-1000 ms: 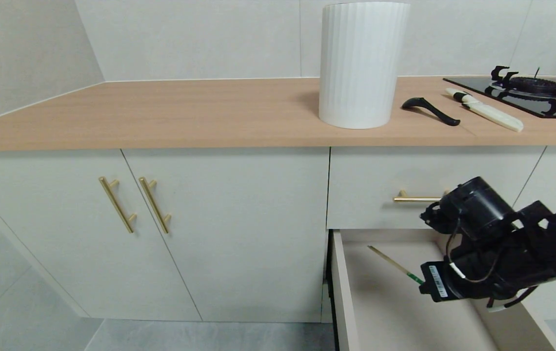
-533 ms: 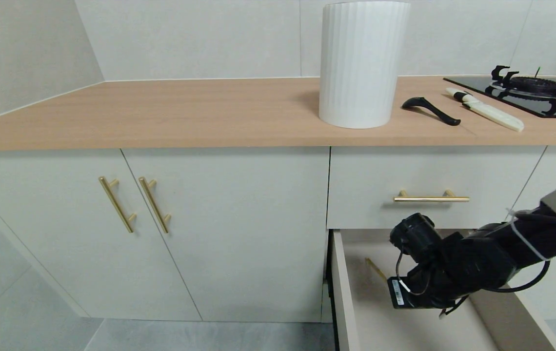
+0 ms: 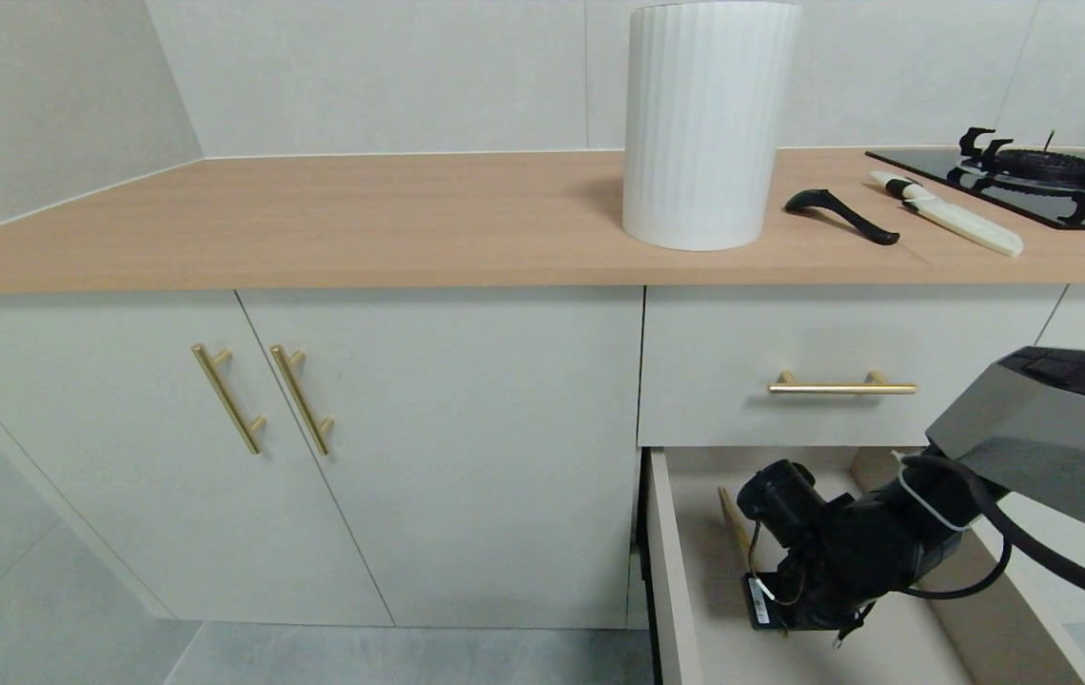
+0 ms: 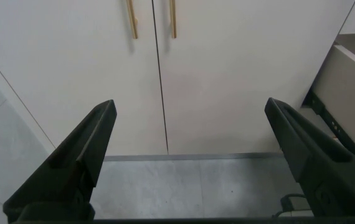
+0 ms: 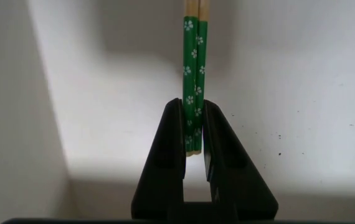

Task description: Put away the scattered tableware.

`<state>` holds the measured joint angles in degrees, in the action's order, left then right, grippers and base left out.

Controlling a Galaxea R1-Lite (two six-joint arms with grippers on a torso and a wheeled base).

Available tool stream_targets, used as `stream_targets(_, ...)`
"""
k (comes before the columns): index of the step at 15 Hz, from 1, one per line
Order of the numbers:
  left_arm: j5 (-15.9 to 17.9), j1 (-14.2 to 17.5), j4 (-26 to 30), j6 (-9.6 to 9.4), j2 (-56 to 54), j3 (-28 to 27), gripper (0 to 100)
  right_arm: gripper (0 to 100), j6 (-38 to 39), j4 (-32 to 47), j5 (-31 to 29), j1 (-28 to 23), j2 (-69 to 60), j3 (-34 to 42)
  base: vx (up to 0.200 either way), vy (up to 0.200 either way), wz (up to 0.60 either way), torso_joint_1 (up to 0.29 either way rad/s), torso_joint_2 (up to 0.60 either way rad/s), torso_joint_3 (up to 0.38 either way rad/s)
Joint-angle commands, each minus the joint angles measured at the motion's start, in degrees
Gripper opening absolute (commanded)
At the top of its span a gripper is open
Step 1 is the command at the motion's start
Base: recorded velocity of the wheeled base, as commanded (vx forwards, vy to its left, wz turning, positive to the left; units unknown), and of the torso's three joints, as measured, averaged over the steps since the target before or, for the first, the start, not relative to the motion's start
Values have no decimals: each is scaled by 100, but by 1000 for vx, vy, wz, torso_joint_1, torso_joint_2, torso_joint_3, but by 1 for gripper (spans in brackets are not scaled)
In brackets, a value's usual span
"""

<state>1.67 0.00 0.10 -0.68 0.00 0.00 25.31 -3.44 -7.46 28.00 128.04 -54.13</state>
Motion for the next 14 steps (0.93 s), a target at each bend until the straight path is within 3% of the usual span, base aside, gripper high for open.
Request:
stream_targets(1,0,0,-1,-2,0,0,100,0,0,-78,-27,4,178,7,0,0,0,0,0,0)
stream_targets(5,0,0,-1,-2,0,0,100,0,0,-87,-27,-5,169,7,0,0,0,0,0,0)
stream_targets(6,0,0,-1,-2,0,0,100,100,0,-87,-36,-5,169,7,0,0,0,0,0,0)
stream_targets(14,0,0,-1,-2,0,0,100,100,-8,-34,-36,-5,-613,183,0,0,0,0,0,0)
